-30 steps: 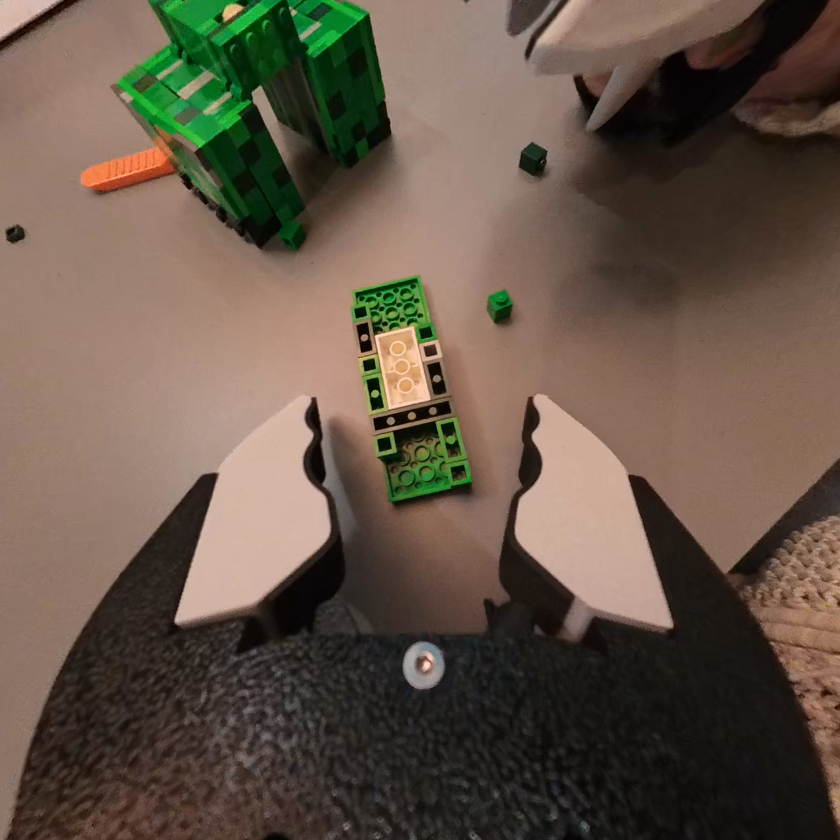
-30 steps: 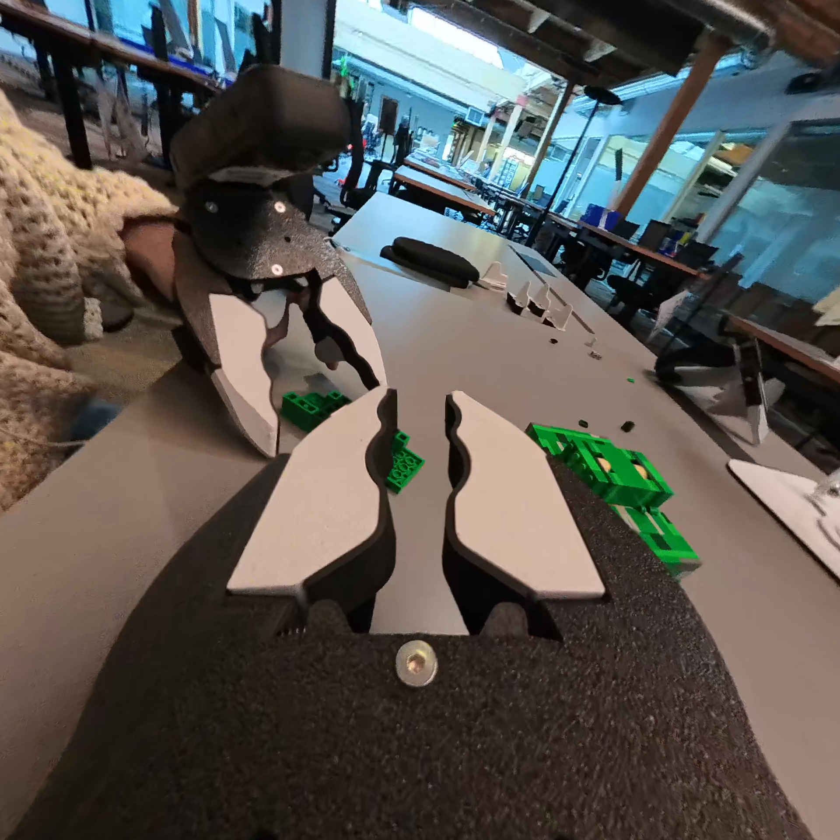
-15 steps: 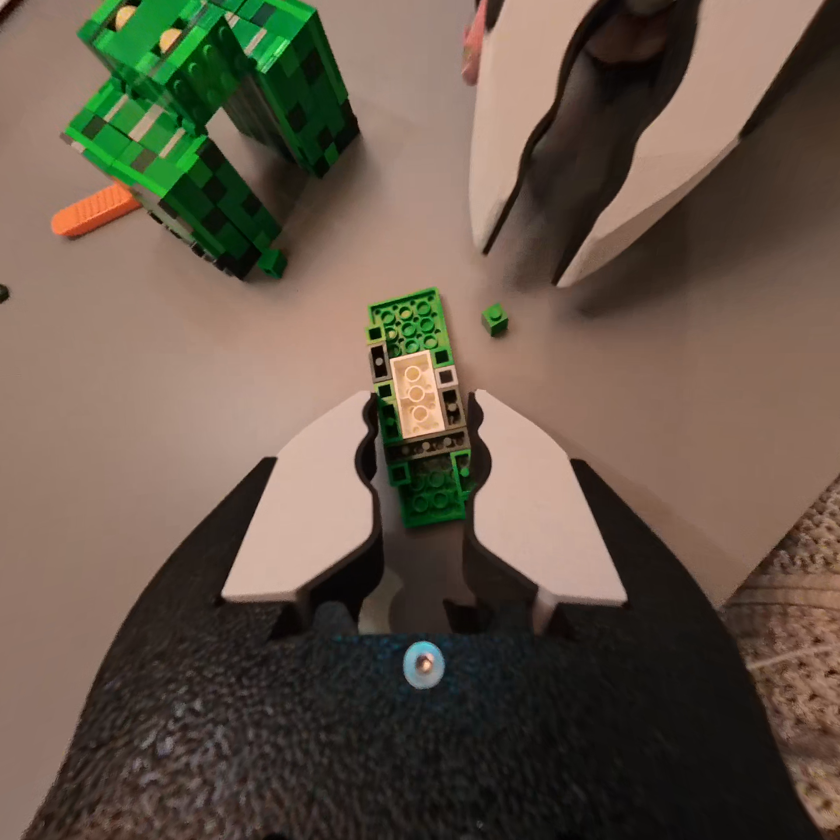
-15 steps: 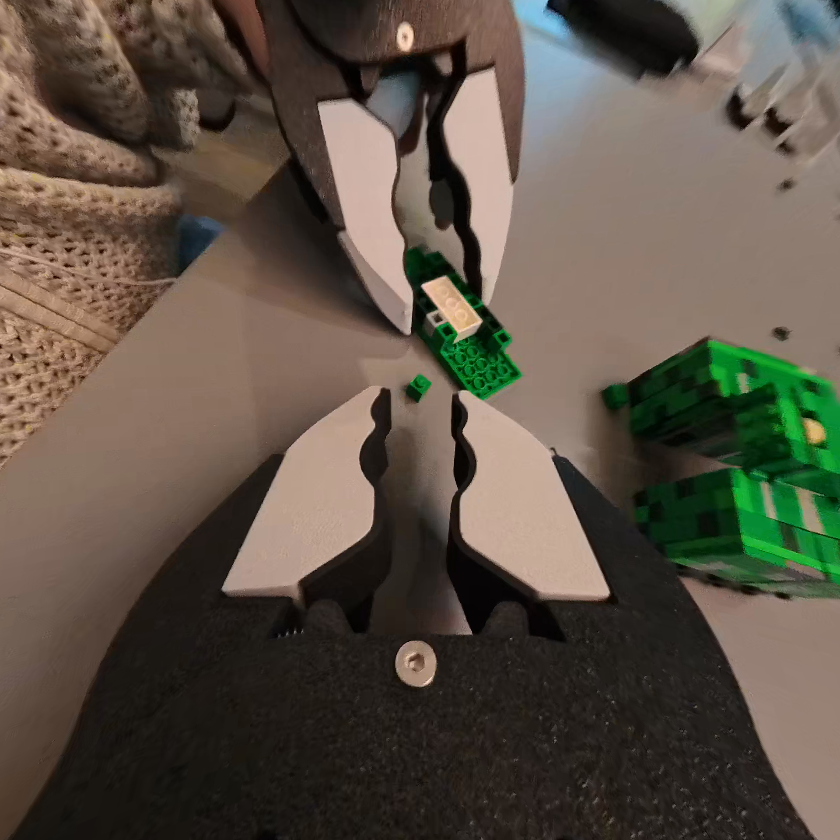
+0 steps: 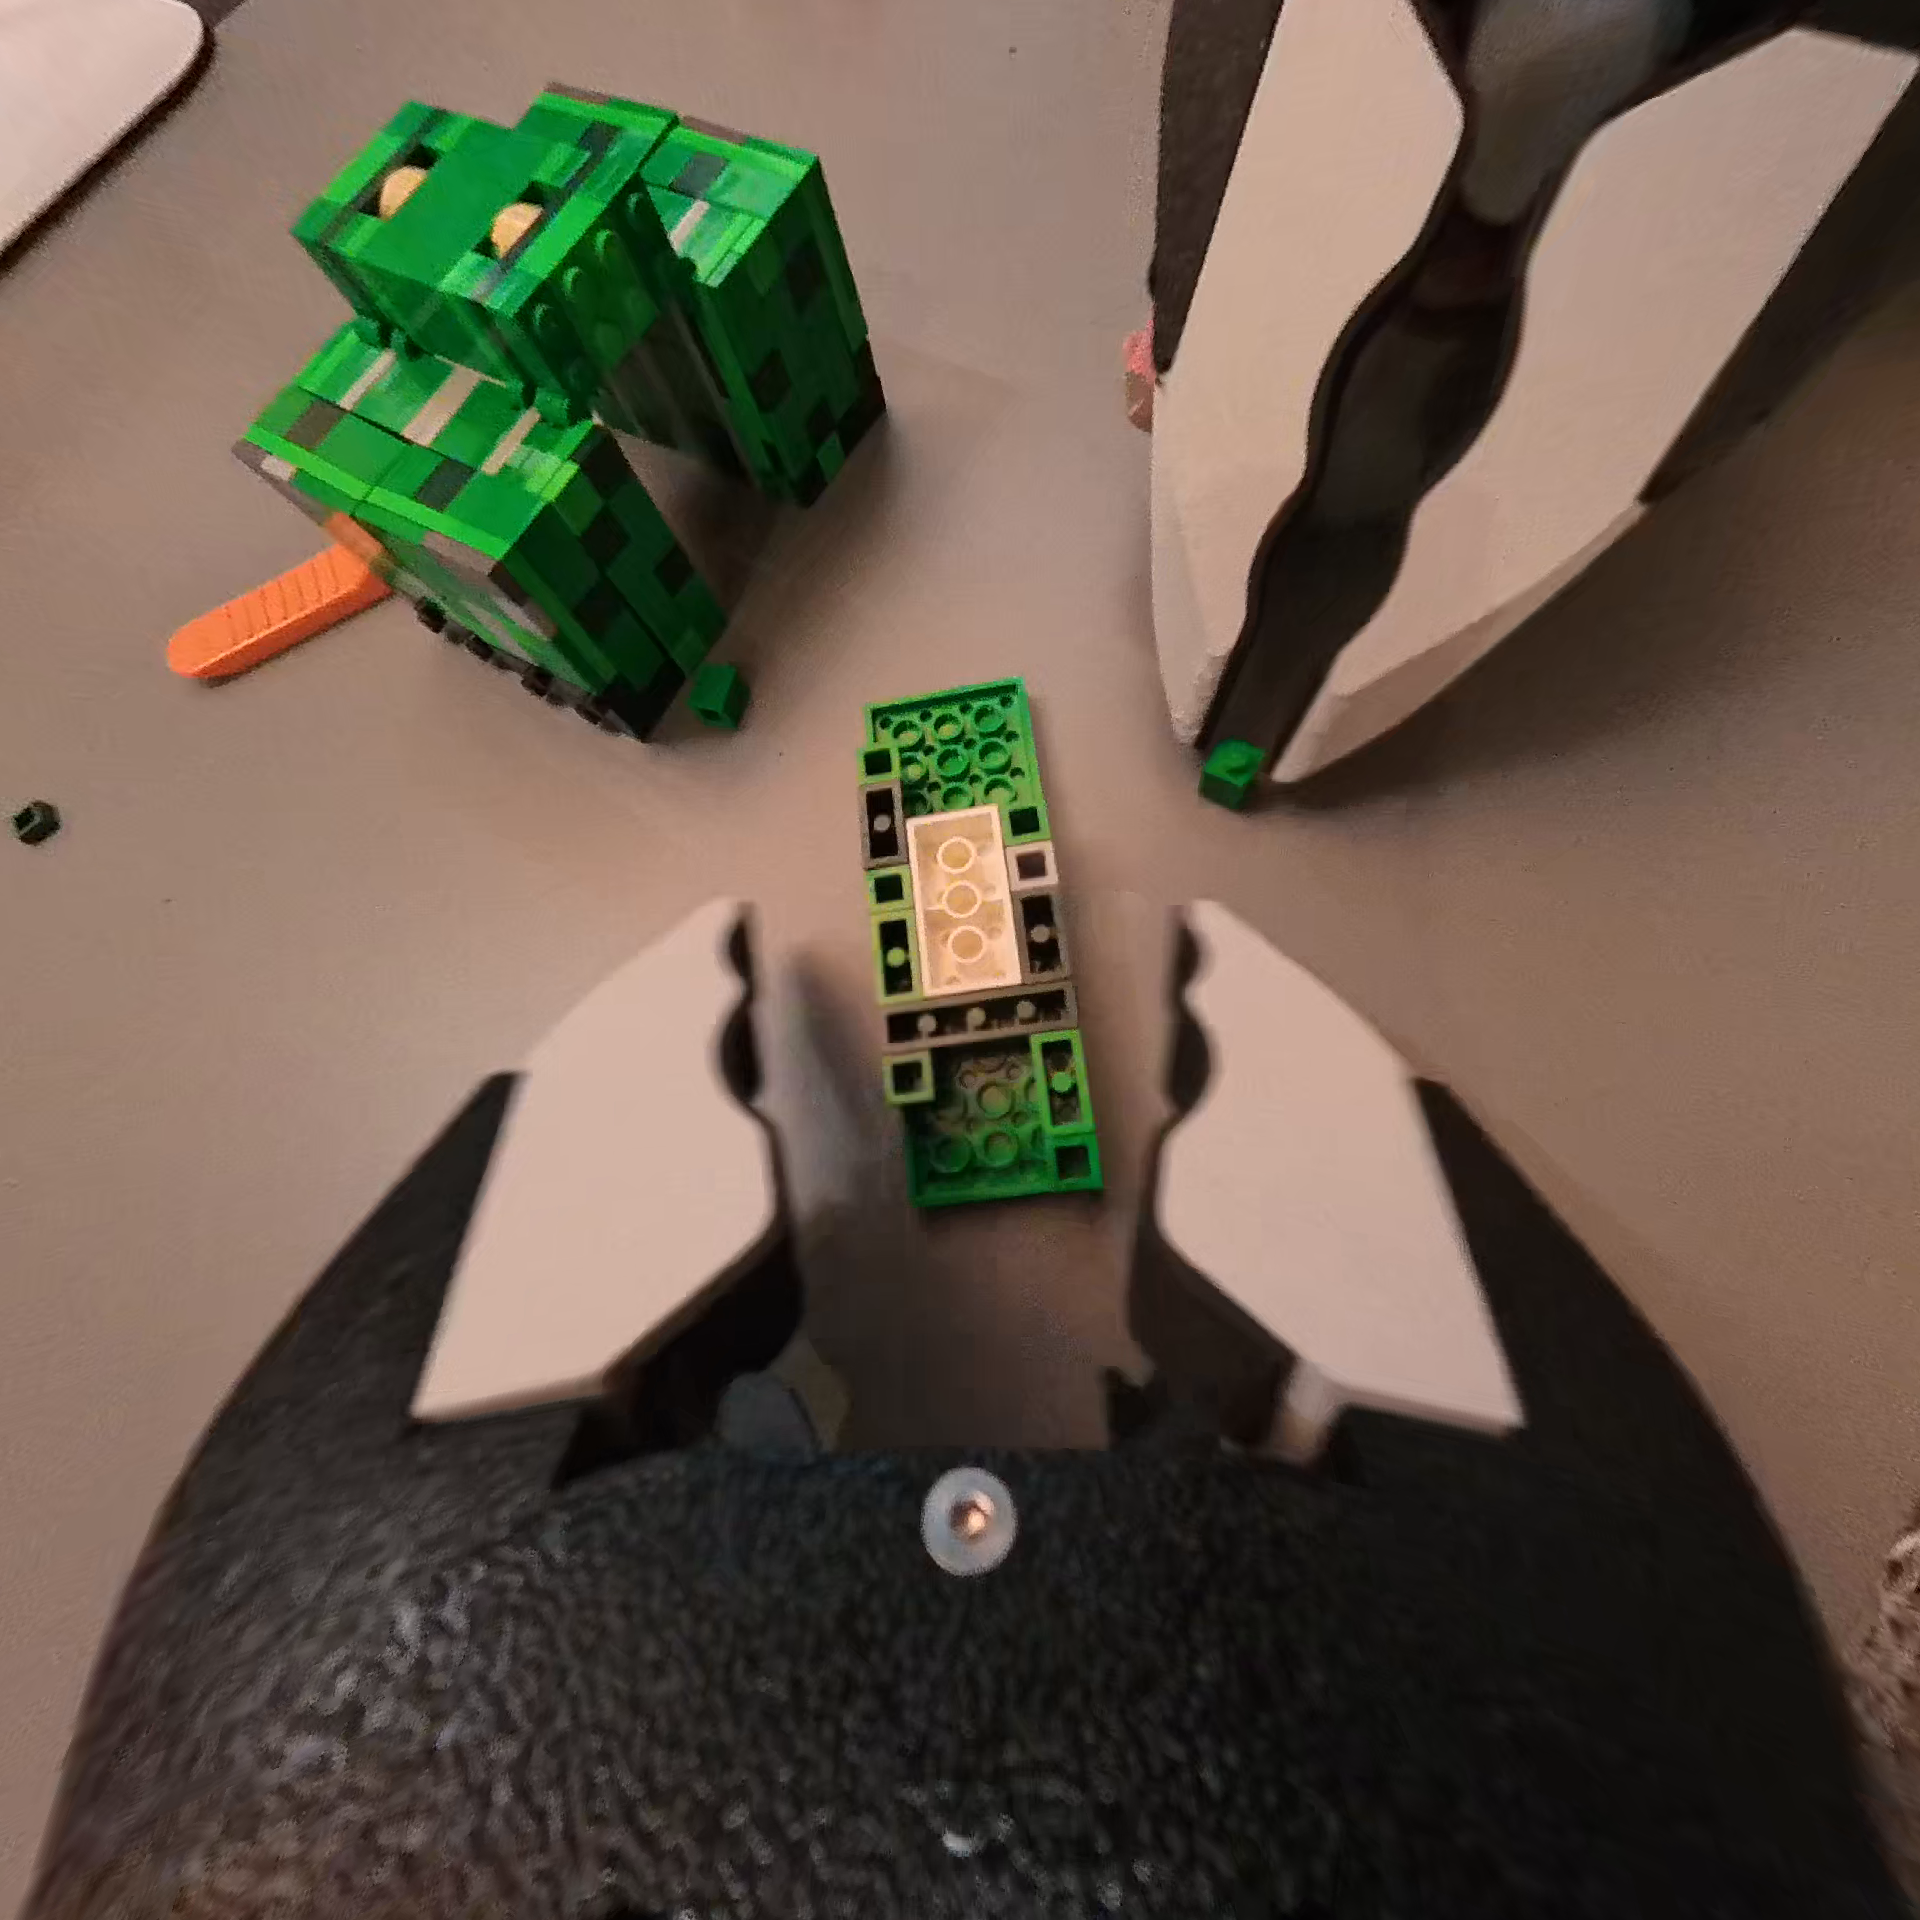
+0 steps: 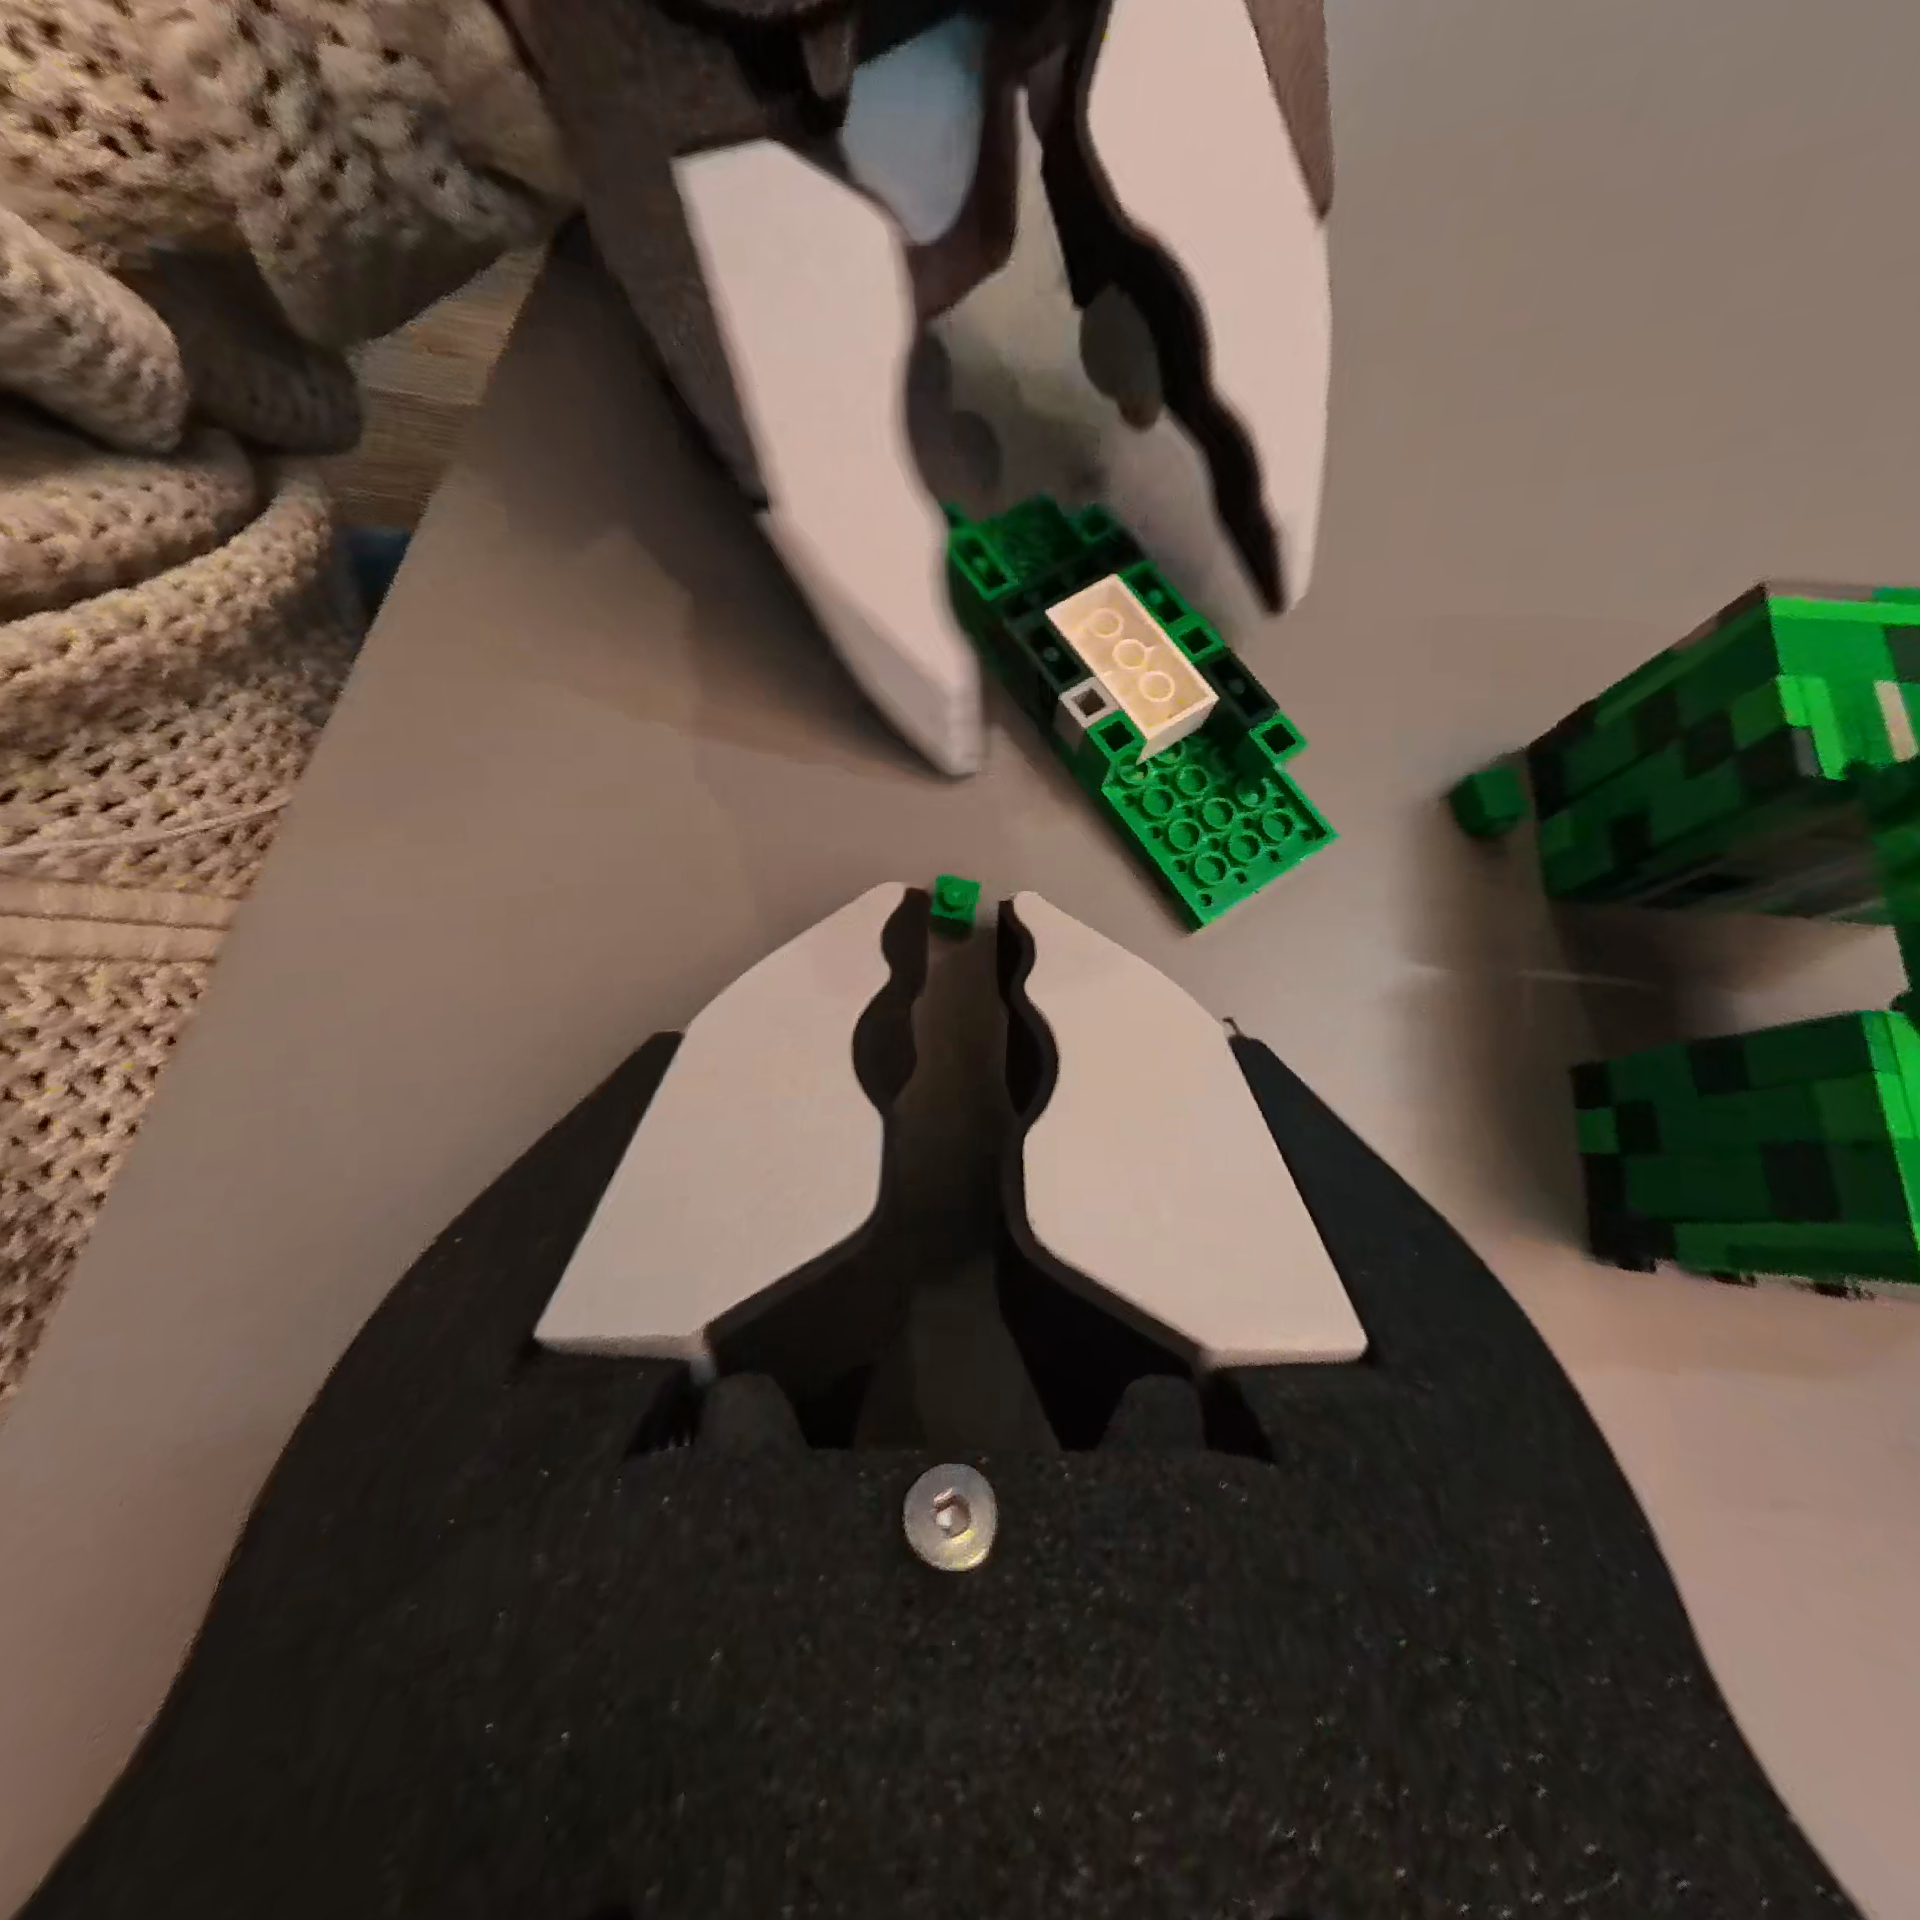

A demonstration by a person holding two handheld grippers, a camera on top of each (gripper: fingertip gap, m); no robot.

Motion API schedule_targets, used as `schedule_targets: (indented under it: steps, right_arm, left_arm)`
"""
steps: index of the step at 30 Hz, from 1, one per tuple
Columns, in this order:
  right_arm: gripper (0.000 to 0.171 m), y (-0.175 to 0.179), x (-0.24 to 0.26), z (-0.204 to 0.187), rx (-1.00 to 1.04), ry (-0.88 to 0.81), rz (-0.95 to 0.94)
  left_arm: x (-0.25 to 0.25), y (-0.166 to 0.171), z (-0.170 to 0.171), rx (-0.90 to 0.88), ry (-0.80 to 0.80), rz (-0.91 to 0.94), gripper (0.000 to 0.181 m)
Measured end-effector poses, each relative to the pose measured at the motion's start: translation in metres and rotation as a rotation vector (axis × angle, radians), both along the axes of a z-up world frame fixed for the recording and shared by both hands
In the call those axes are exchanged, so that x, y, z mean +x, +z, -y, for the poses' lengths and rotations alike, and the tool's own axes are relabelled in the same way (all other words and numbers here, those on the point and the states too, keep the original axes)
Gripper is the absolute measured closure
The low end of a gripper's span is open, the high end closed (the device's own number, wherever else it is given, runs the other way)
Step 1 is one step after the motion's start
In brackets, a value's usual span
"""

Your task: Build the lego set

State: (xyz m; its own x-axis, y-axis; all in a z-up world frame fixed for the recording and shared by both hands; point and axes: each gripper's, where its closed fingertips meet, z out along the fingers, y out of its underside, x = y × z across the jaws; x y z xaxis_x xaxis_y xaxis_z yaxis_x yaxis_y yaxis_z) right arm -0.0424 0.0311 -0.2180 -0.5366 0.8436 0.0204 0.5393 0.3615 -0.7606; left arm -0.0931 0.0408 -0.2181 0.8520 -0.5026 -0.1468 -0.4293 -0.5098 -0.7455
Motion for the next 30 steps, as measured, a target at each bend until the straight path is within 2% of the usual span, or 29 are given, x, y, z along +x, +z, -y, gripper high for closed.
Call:
schedule_targets:
  steps: [2,3,6,10,12,14,18,20,21,23,24,25,27,30]
  right_arm:
    - [0.163,0.0,-0.001,-0.001,0.004,-0.018,-0.002]
    - [0.163,0.0,-0.001,-0.001,0.002,-0.02,-0.003]
    - [0.164,0.008,0.001,0.002,-0.051,-0.004,-0.038]
    - [0.164,0.032,0.005,0.01,-0.296,0.012,-0.078]
    - [0.164,0.04,0.008,0.012,-0.41,0.024,-0.075]
    - [0.164,0.046,0.01,0.013,-0.48,0.035,-0.074]
    - [0.164,0.051,0.014,0.012,-0.549,0.043,-0.076]
    - [0.164,0.052,0.015,0.011,-0.571,0.044,-0.074]
    - [0.164,0.053,0.014,0.011,-0.582,0.043,-0.074]
    - [0.164,0.055,0.016,0.011,-0.609,0.051,-0.074]
    - [0.164,0.056,0.016,0.011,-0.625,0.053,-0.072]
    - [0.164,0.057,0.017,0.011,-0.64,0.056,-0.067]
    - [0.164,0.058,0.018,0.012,-0.668,0.065,-0.054]
    - [0.164,0.058,0.019,0.012,-0.697,0.068,-0.039]
  left_arm:
    - [0.006,0.002,0.006,0.015,-0.033,-0.003,0.074]
    - [0.015,0.007,0.01,0.068,-0.081,-0.015,0.073]
    - [0.034,0.026,0.016,0.3,-0.165,-0.171,0.094]
    - [0.052,0.04,0.017,0.557,-0.273,-0.479,0.121]
    - [0.06,0.047,0.015,0.649,-0.3,-0.556,0.13]
    - [0.067,0.055,0.012,0.722,-0.313,-0.594,0.147]
    - [0.071,0.054,0.008,0.699,-0.328,-0.636,0.167]
    - [0.072,0.054,0.008,0.703,-0.325,-0.639,0.169]
    - [0.071,0.055,0.007,0.708,-0.319,-0.635,0.168]
    - [0.068,0.055,0.006,0.702,-0.305,-0.645,0.149]
    - [0.066,0.054,0.005,0.693,-0.3,-0.657,0.146]
    - [0.065,0.054,0.005,0.699,-0.305,-0.665,0.148]
    - [0.069,0.058,0.008,0.737,-0.331,-0.646,0.166]
    - [0.071,0.057,0.009,0.695,-0.331,-0.592,0.17]
